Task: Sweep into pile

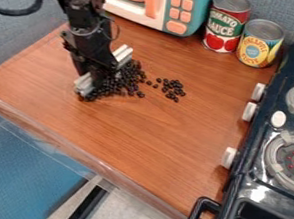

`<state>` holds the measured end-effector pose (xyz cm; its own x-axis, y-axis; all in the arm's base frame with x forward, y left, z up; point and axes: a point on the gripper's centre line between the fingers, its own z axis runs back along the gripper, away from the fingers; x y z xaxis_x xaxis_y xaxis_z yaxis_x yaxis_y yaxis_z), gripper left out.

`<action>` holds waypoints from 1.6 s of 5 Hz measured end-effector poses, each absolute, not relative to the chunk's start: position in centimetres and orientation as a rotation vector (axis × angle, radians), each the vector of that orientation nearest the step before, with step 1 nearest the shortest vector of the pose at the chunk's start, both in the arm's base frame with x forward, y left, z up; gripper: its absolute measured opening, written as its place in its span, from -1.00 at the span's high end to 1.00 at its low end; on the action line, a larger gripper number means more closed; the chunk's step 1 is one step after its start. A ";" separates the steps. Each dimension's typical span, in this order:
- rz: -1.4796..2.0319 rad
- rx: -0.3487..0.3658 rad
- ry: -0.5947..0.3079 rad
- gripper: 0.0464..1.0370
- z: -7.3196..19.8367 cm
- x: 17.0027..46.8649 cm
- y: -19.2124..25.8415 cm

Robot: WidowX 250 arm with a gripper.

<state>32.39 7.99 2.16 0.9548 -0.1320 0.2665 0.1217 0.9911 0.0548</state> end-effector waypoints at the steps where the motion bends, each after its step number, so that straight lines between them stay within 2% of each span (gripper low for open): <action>1: -0.125 0.021 -0.277 0.38 2.0 32.0 6.5; 5: -0.105 -0.048 -0.308 0.38 2.1 32.1 0.8; 8: -0.086 -0.078 -0.310 0.38 2.2 33.5 -1.2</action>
<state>33.51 -1.16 2.22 0.9486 -0.0720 0.3081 0.0961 0.9933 -0.0636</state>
